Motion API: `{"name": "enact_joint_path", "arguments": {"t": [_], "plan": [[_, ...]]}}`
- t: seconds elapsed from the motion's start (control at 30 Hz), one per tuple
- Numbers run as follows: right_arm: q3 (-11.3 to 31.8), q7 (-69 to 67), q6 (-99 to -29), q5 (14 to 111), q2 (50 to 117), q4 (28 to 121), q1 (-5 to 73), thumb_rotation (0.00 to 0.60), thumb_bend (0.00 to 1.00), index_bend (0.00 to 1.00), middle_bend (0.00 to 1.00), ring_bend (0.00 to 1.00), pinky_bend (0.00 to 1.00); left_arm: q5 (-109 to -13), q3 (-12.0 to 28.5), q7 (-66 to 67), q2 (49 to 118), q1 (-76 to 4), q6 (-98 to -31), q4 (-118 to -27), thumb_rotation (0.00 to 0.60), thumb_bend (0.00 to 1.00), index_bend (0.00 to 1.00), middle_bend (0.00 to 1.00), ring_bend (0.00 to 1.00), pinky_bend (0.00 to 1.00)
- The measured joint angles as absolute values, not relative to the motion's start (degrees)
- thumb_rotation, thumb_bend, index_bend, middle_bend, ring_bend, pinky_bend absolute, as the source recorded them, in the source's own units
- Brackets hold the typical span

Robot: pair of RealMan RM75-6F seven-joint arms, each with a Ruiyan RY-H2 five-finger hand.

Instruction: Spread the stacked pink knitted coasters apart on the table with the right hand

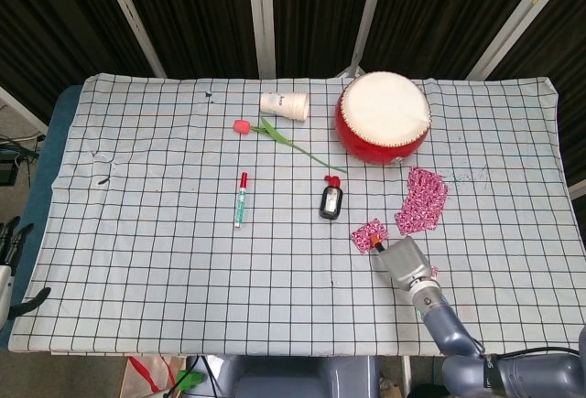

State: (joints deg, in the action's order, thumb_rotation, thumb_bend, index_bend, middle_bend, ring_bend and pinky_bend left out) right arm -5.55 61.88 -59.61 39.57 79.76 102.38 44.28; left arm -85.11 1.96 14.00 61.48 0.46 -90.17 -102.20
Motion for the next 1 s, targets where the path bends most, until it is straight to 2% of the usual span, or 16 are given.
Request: {"name": "enact_joint_path", "arguments": {"t": [0.2,0.43,0.53,0.6,0.8,1.0], "plan": [[-5.3,62.3,-61.2,38.9,79.9,103.5,44.9,0.6,0.58,0.09,0.67,0.72,0.46,-85.1,2.0,13.6,61.3,0.5,-90.3,-102.1,0.6,0.25,0.11,0.0,0.0,0.02],[-3.9,59.1,-63.3,40.1,76.8,106.0,44.5,0.6,0.58,0.09,0.67,0.72,0.45,-85.1,1.9,13.6,61.3,0.5,-90.1,-102.1,0.6,0.25,0.11,0.0,0.0,0.02],[-3.0,56.0,-64.1,41.6,75.3,106.7,43.9,0.6,0.58,0.09,0.65,0.69,0.41,-85.2,1.9,13.8,61.4,0.5,-90.2,-102.2,0.6,0.25,0.11,0.0,0.0,0.02],[-2.4,53.7,-64.6,42.6,74.4,106.9,43.4,0.6,0.58,0.07,0.58,0.61,0.35,-85.2,1.8,13.9,61.4,0.5,-90.2,-102.2,0.6,0.25,0.11,0.0,0.0,0.02],[-1.4,45.4,-64.4,44.9,70.4,106.9,41.1,0.6,0.58,0.01,0.31,0.41,0.25,-85.1,1.8,14.1,61.5,0.5,-90.0,-102.2,0.6,0.25,0.11,0.0,0.0,0.02],[-1.9,38.1,-63.0,48.0,66.9,106.9,38.1,0.6,0.5,0.0,0.16,0.25,0.2,-84.9,1.9,14.3,61.5,0.4,-90.0,-102.3,0.6,0.25,0.11,0.0,0.0,0.02]]}}
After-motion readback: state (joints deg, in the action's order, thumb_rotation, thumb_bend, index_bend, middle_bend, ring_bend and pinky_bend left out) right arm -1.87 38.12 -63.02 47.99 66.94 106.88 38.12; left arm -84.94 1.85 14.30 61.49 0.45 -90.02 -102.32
